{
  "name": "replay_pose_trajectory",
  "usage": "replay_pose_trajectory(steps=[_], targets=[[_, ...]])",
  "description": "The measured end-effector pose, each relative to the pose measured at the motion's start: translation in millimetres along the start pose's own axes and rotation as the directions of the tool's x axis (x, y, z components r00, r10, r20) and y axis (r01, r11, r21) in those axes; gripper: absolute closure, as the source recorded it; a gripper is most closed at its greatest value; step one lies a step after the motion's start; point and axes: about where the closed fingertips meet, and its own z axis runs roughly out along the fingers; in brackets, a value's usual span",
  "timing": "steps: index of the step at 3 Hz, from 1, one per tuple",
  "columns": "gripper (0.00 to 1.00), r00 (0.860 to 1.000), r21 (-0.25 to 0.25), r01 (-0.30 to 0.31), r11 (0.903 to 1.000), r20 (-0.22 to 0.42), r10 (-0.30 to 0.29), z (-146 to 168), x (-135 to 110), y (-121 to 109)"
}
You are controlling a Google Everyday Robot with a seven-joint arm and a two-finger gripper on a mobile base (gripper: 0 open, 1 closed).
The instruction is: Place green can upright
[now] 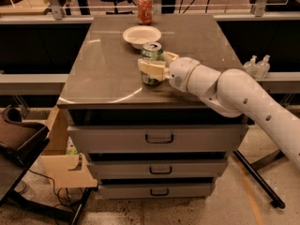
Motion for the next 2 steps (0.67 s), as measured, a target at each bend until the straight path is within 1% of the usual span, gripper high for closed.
replay_pose_trajectory(steps=[1,2], targets=[[0.53,1.0,-0.004,0.0,1.0,0.0,0.0,1.5,-0.3,1.8],[0.28,1.0,-0.007,0.001,1.0,0.0,-0.001,3.1,-0.6,3.6]])
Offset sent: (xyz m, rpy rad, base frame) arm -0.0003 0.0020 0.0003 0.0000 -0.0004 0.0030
